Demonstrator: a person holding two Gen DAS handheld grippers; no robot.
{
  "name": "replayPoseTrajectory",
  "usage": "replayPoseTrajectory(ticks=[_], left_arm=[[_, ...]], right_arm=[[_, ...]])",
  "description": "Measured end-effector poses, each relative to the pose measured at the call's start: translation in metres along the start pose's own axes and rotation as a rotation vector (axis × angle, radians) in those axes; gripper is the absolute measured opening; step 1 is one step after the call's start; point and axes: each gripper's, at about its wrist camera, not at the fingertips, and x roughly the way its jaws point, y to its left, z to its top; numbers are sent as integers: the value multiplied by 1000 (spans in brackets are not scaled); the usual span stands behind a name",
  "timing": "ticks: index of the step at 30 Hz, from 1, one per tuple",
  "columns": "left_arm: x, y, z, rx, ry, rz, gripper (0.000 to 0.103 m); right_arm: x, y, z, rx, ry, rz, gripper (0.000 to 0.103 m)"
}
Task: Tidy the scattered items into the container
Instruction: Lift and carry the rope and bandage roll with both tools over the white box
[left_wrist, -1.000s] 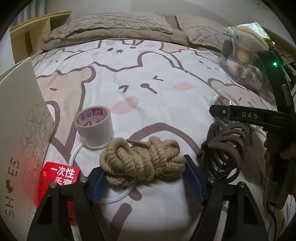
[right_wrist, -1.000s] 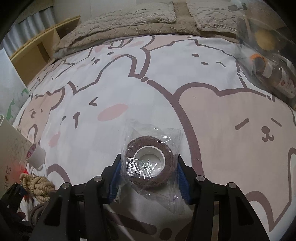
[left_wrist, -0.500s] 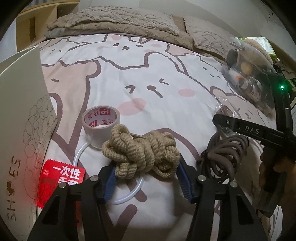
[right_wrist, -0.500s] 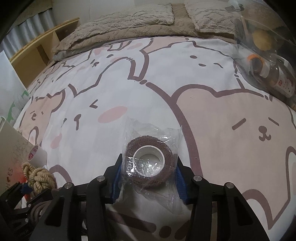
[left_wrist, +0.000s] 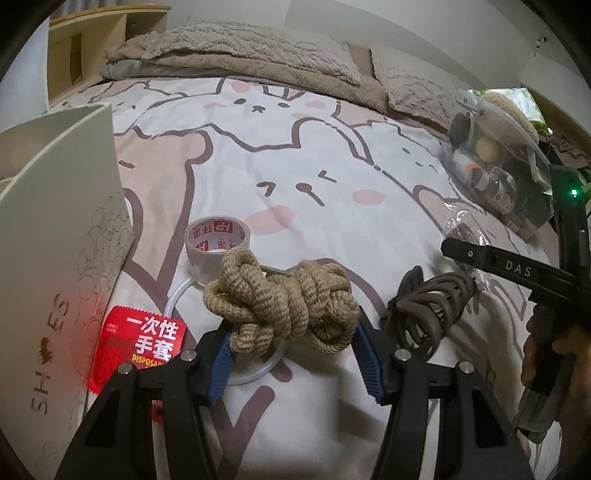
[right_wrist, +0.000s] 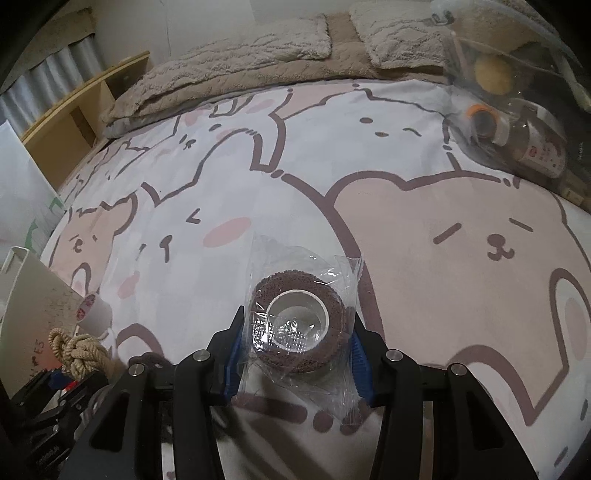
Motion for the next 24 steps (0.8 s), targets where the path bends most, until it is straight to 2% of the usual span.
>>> replayPoseTrajectory(ticks=[12, 24], left_arm=[[-36, -8, -8, 2, -53, -22, 58], [-86, -16, -27, 17, -130, -58, 58]], right_arm=[[-49, 2, -23, -4, -43, -1, 50], [-97, 16, -62, -9, -70, 20, 50]])
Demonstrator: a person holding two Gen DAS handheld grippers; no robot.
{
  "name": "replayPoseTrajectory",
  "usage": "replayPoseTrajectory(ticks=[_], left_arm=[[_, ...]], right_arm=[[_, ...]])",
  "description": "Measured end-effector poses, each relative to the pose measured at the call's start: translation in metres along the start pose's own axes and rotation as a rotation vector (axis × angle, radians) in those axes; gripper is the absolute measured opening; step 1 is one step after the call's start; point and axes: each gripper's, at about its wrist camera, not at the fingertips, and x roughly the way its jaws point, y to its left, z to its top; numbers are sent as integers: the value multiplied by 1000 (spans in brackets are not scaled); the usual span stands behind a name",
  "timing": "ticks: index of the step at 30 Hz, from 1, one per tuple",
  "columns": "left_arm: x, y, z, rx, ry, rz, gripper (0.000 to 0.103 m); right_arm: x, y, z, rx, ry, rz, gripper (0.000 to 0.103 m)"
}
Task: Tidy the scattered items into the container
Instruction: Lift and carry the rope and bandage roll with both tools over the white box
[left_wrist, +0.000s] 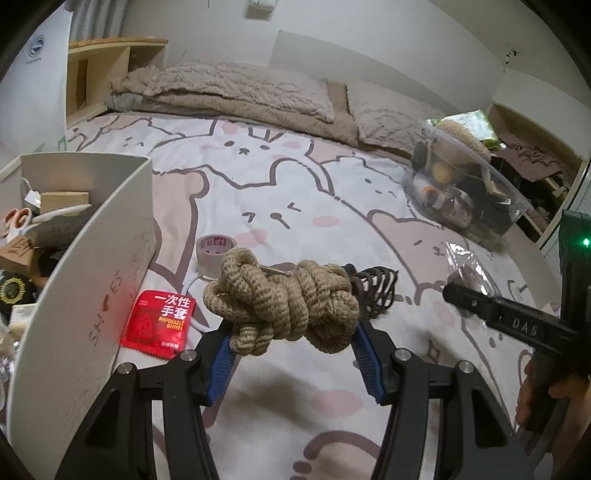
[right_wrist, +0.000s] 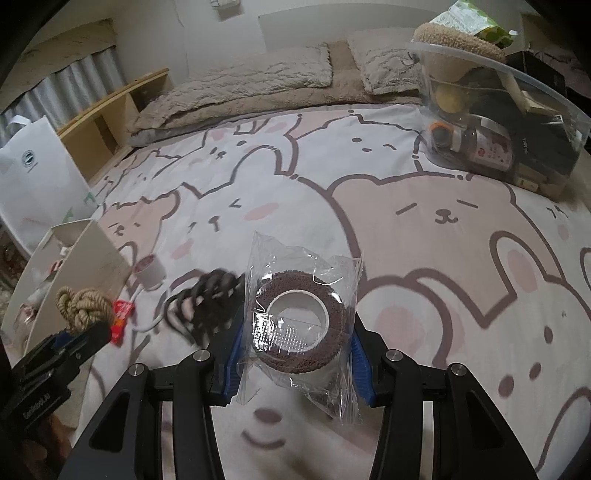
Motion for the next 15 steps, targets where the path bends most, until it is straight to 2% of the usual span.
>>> replayPoseTrajectory(ticks=[15], left_arm=[[-60, 1, -20, -9, -80, -21, 58]], right_arm=[[-53, 37, -39, -60, -32, 53, 50]])
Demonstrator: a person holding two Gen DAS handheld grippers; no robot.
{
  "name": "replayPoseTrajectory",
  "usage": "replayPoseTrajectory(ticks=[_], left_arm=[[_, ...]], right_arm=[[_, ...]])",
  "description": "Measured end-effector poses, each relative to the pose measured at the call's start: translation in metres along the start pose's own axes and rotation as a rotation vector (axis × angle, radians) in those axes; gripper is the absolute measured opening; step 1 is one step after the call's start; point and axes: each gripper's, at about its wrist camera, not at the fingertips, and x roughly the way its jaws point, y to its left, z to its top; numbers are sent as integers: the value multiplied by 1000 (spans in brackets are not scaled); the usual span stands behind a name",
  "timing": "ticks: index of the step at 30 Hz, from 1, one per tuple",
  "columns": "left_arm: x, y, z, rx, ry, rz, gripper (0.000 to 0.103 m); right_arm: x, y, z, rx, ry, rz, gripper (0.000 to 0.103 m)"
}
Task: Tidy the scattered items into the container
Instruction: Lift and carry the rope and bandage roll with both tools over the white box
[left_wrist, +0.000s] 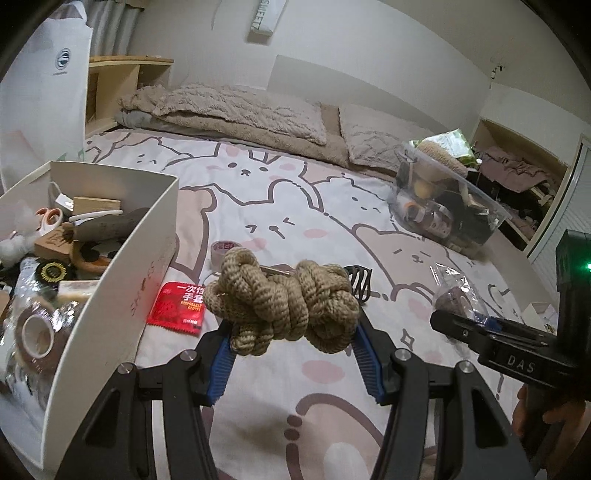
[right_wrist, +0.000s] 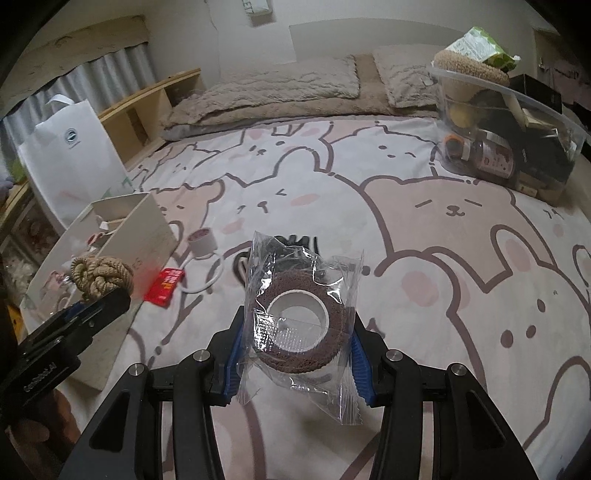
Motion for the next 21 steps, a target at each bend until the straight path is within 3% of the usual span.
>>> replayPoseTrajectory(ticks=[9, 21], left_arm=[[-34, 7, -5, -19, -52, -10, 58], [-73, 37, 11, -29, -140, 48, 58]], right_arm=[[-18, 24, -9, -34, -34, 38, 50], [-33, 65, 8, -107, -111, 107, 50]])
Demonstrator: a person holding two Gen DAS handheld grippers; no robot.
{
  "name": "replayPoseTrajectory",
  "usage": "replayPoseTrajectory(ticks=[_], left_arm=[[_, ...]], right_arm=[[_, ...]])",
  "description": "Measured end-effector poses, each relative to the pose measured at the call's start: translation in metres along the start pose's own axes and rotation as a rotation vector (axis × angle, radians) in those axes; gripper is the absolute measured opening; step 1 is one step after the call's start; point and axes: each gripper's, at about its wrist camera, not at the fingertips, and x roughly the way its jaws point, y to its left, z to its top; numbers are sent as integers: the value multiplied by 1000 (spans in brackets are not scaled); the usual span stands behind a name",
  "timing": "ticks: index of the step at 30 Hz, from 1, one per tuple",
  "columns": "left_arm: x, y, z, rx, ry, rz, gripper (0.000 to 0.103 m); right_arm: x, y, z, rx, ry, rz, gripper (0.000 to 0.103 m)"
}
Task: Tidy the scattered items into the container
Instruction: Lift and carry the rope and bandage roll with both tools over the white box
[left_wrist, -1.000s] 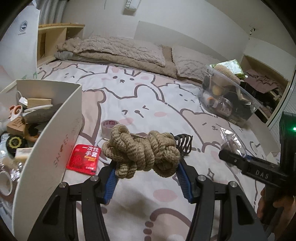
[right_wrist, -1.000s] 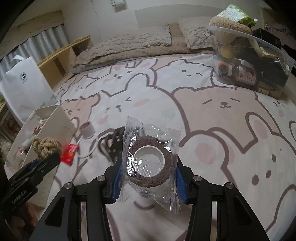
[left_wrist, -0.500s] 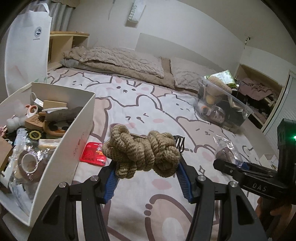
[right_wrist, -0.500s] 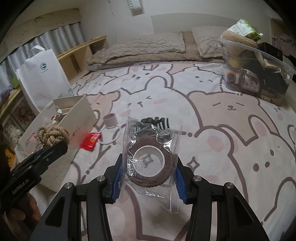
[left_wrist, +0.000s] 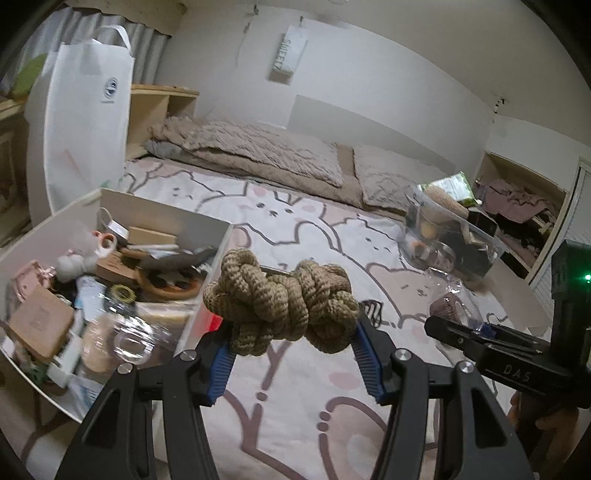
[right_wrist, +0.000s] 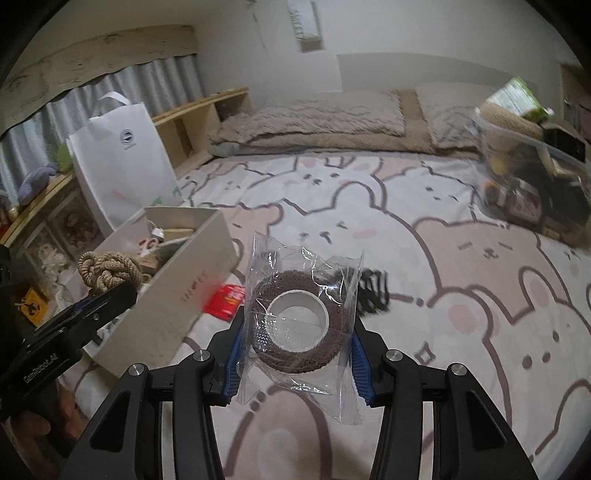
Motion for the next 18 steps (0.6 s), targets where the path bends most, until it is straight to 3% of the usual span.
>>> replayPoseTrajectory(ticks=[18], left_arm=[[-26, 55, 28, -42, -114, 144, 58]], right_arm=[[10, 63, 37, -133, -85, 150, 50]])
